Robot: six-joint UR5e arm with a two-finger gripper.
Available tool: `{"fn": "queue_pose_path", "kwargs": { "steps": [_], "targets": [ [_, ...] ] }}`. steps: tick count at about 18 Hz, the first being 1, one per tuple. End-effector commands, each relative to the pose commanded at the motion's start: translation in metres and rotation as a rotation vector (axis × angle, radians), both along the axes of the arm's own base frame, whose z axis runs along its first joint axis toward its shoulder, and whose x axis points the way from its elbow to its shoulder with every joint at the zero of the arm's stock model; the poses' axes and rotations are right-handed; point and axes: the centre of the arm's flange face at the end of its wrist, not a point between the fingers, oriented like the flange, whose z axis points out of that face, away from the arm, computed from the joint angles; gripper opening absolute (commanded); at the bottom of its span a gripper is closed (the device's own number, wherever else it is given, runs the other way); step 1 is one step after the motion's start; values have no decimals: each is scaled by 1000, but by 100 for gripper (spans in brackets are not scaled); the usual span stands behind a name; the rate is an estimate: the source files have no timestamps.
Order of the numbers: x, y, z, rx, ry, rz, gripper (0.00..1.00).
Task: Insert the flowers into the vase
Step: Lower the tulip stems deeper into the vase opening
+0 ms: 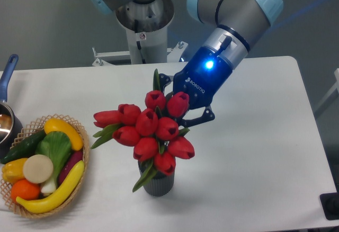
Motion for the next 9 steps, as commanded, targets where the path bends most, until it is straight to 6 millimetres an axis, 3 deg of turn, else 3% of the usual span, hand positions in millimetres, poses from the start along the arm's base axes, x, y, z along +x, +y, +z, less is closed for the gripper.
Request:
{"fn": "queue_pose_path", "kwargs": {
  "steps": [9],
  "targets": [
    [-1, 10, -11, 10, 17, -12, 12]
  ]
}}
